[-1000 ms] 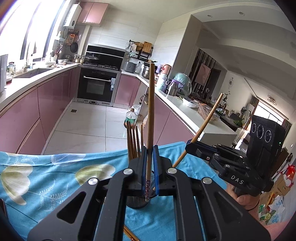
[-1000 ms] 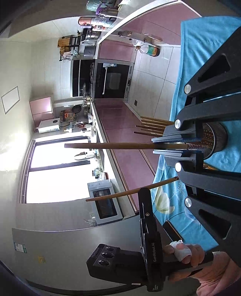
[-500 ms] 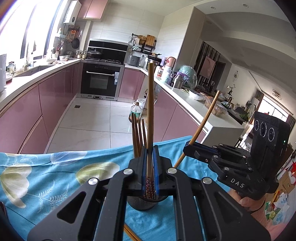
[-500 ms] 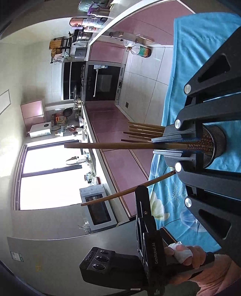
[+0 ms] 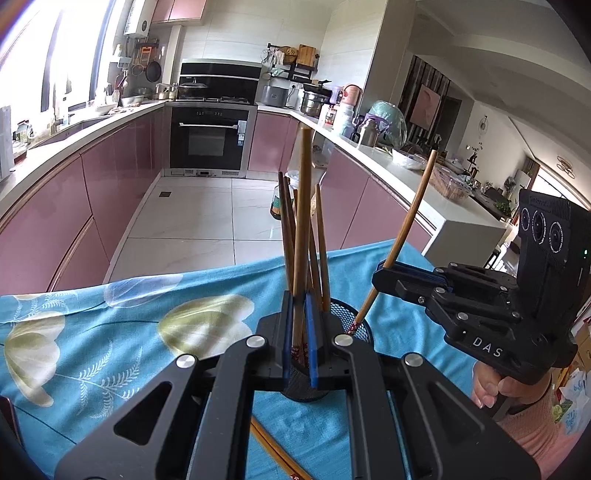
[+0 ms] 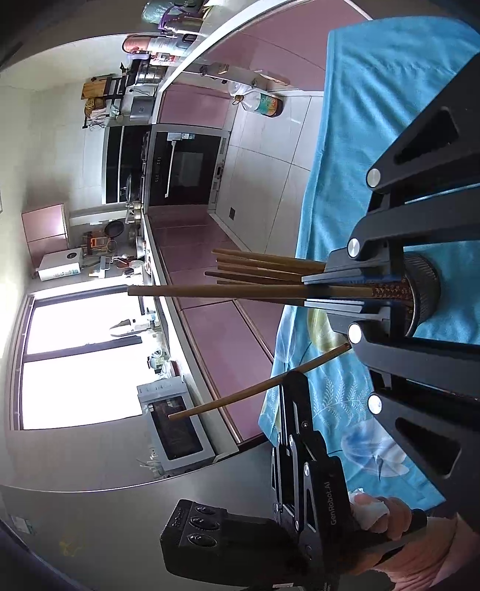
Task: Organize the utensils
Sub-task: 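Open both grippers to drop the chopsticks into the mesh cup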
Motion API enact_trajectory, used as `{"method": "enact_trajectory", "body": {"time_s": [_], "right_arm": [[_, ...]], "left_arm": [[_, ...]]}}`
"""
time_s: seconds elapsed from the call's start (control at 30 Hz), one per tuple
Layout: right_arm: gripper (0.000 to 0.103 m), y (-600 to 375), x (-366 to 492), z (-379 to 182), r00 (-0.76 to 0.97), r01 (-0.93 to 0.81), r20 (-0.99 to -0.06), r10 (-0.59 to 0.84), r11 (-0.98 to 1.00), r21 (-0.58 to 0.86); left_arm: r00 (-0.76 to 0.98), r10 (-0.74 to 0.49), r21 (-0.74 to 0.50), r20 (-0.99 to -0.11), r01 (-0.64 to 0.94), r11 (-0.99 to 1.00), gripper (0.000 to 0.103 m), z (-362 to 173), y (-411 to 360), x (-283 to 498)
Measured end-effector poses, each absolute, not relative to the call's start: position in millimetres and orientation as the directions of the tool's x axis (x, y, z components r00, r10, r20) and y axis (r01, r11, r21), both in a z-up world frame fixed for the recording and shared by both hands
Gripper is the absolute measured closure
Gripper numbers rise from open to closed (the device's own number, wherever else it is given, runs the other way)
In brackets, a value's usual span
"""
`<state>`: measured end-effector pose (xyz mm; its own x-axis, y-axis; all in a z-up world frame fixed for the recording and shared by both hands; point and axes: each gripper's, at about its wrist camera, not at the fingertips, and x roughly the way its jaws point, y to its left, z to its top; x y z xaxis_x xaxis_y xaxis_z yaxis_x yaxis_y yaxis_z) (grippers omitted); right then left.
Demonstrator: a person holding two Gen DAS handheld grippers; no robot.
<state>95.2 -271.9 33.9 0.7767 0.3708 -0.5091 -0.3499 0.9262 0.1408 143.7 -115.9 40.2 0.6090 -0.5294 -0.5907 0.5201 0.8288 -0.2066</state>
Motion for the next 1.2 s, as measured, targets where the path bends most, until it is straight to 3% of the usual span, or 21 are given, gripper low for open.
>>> {"method": "enact_trajectory", "body": {"time_s": [0.4, 1.2], "right_arm": [[0.097, -274, 112, 16, 0.754, -0.326, -0.555, 0.352, 0.934, 0.148], [0.097, -277, 124, 6, 0.758, -0.287, -0.567, 0.322, 0.945, 0.153]], "left_arm": [[0.597, -0.484, -0.158, -0.640, 0.515, 0.843, 0.096, 23, -126, 156], [0.568, -0.474, -0.172, -0.673, 0.504, 0.847, 0.096, 3, -133, 172]]}}
